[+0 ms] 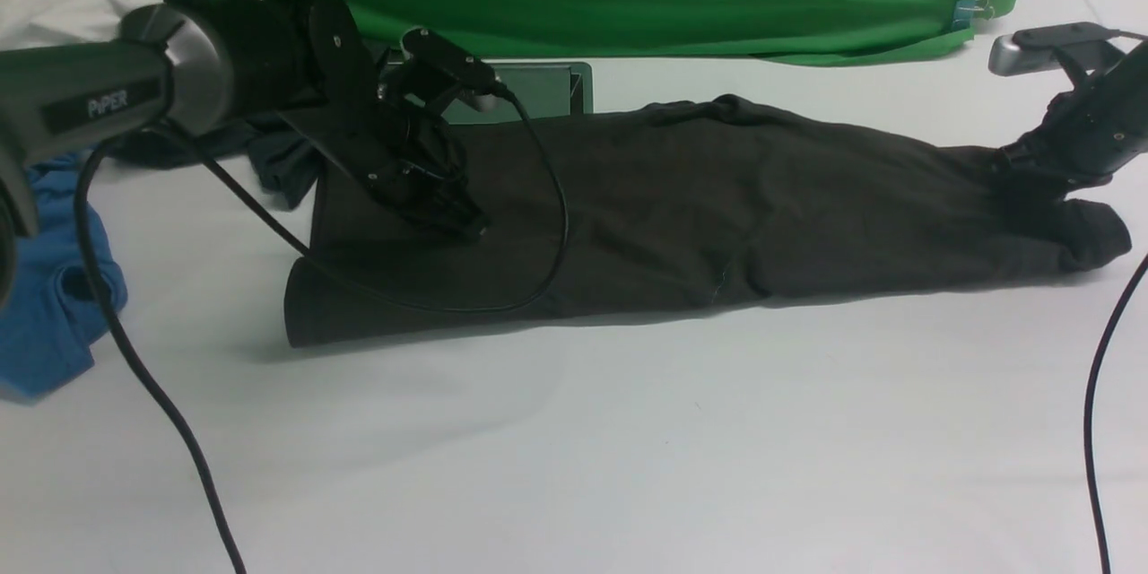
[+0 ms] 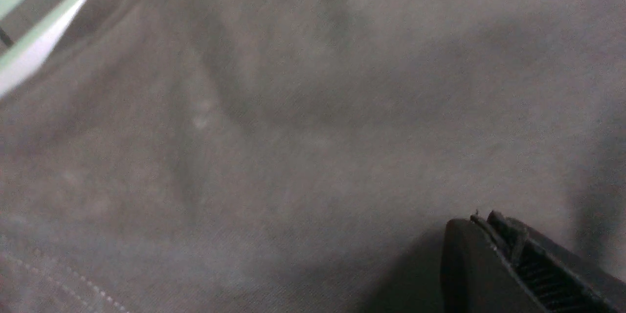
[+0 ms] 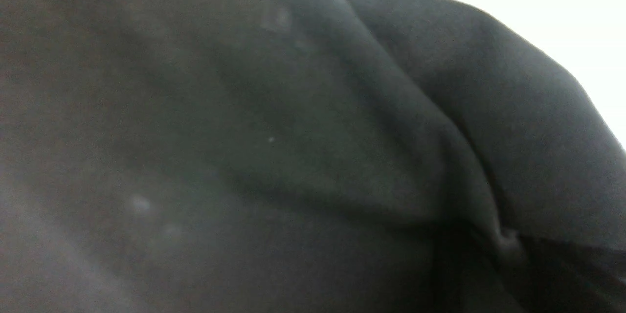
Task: Fold a long-sleeved shirt on a white desktop.
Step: 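Pull the folded dark garment lengthwise by its ends to straighten it flat on the table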
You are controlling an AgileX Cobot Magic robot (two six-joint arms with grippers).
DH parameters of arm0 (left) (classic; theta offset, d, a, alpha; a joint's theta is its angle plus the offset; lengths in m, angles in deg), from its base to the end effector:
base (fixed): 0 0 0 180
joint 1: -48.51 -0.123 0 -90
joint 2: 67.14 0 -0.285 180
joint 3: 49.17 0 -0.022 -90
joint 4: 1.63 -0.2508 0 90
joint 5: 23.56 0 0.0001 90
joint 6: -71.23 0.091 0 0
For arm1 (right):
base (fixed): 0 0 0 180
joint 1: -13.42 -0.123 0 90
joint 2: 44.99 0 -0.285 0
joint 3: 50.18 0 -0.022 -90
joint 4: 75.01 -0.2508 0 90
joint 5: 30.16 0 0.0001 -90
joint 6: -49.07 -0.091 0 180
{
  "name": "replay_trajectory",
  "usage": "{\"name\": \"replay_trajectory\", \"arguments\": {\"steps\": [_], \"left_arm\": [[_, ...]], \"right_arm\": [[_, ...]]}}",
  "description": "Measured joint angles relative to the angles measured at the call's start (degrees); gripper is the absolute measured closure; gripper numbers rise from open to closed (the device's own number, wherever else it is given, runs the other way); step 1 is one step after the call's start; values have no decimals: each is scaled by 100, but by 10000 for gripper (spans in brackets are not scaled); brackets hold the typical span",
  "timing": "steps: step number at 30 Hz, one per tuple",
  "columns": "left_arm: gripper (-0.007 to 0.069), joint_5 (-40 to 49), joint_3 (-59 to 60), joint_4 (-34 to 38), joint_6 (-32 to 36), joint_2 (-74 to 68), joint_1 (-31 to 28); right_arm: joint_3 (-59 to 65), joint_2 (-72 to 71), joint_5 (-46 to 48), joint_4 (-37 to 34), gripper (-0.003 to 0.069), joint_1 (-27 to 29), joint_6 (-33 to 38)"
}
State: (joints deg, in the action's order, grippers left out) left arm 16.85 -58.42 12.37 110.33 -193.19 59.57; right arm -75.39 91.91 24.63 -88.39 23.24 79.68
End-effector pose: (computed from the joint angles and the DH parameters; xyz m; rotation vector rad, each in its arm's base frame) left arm 0.4266 -0.0979 0.1776 0.9552 2.5344 -0.1261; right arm 0.4672 -0.0634 0.1589 -0.3554 2.8236 0.1605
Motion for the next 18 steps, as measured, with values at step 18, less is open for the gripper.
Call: {"name": "replay_trajectory", "arguments": {"steps": [18], "left_arm": [[608,-59,0,-68,-5,-17,0]], "right_arm": [[6,-160,134,305,400,0,-43]]}}
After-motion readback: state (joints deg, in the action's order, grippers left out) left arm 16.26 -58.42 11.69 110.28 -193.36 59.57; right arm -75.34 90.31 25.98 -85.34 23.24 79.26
